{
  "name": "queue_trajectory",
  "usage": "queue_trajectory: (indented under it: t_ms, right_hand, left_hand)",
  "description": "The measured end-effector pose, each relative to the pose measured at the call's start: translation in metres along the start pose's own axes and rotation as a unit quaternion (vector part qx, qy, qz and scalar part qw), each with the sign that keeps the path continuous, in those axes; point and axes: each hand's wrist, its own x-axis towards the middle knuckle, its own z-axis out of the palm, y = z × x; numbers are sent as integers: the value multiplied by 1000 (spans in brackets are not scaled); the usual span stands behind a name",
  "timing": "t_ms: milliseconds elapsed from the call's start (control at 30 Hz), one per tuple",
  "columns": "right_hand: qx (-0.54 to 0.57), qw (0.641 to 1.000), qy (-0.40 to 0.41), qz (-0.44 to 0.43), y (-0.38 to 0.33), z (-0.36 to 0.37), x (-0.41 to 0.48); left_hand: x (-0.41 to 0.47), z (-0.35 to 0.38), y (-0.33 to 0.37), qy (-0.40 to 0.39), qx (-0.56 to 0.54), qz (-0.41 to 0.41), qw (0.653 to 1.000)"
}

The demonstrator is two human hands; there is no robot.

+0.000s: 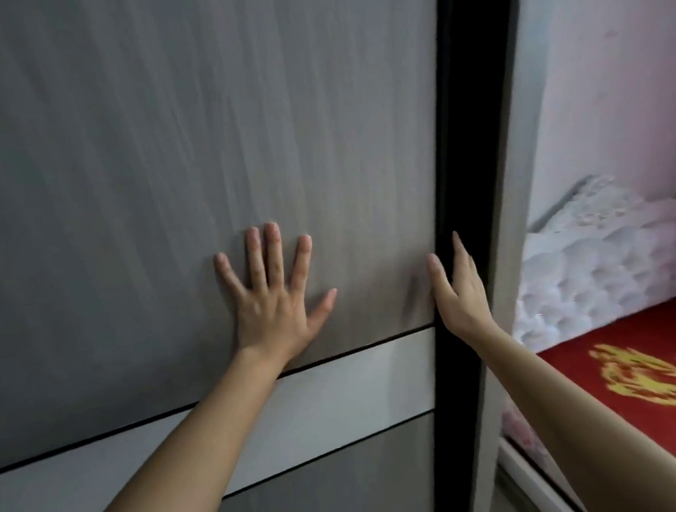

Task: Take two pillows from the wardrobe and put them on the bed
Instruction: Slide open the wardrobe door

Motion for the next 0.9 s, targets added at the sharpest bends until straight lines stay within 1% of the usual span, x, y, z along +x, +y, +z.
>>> queue_trajectory:
  t_ms: [67,100,167,233,400,500,633,900]
  right_hand:
    - [80,994,-4,70,15,24,1]
    - [101,991,21,88,22,33,0]
    - [102,988,82,86,30,45,-3]
    - [101,984,122,83,31,51,-4]
    - [105,976,168,92,26,57,-5]
    - [105,975,170,92,22,58,-9]
    - [114,979,151,82,11,62,-19]
    - [121,985,109,62,-33,104,-55]
  left_hand:
    - [-1,7,1,27,16,1,999]
    - [-3,9,0,35,22,2,999]
    - [-3,11,1,45,29,2,999]
    - [0,9,1,52,30,0,998]
    - [2,10,-1,68,39,1,997]
    - [-1,8,-5,64,40,-2,997]
    - [-7,4,-20,58,41,-13,997]
    - [-30,-13,-85,27,66,-23,997]
